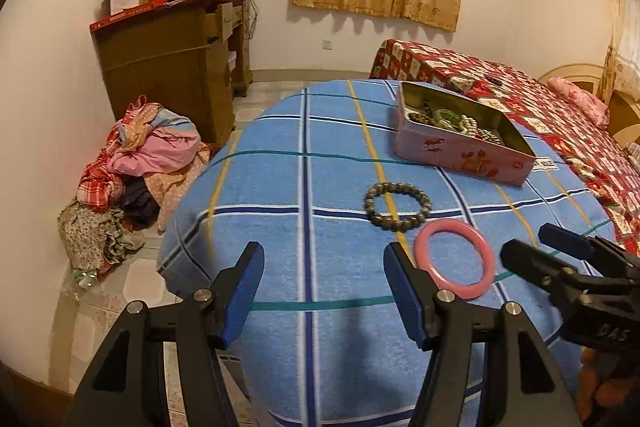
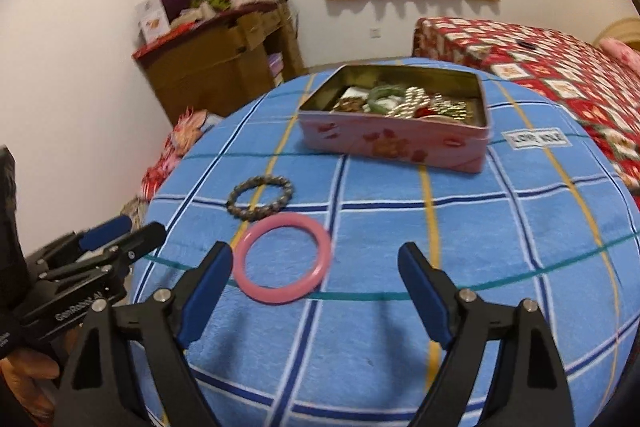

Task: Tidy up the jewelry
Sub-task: 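Grasp the pink bangle with the right tool and lift it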

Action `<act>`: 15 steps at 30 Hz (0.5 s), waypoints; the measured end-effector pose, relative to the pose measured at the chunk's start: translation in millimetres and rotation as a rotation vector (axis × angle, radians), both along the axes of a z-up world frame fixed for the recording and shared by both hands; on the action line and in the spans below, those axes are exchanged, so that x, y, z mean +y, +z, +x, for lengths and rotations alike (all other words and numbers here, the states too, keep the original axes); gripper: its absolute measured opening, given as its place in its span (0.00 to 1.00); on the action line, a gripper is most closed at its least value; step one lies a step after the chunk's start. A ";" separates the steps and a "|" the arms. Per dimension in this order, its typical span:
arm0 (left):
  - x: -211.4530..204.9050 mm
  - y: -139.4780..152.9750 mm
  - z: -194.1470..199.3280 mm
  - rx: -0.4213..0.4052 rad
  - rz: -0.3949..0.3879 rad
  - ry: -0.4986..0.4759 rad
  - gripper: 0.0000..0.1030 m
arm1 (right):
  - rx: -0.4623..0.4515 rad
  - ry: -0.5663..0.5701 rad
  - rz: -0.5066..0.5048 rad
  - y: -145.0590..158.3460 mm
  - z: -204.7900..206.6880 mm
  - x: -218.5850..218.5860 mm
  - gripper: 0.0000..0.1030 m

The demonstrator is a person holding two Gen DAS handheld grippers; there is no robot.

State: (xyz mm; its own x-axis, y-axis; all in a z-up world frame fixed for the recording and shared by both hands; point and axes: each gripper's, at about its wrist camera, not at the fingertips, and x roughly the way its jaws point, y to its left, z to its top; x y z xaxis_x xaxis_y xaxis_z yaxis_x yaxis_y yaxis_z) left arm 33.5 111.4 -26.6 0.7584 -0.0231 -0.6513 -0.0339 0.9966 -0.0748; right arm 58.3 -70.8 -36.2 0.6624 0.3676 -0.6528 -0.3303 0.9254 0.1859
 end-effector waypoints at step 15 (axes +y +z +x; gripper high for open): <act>16.9 -7.7 8.5 0.034 0.034 0.038 0.62 | 0.123 0.067 -0.137 -27.7 28.9 50.7 0.88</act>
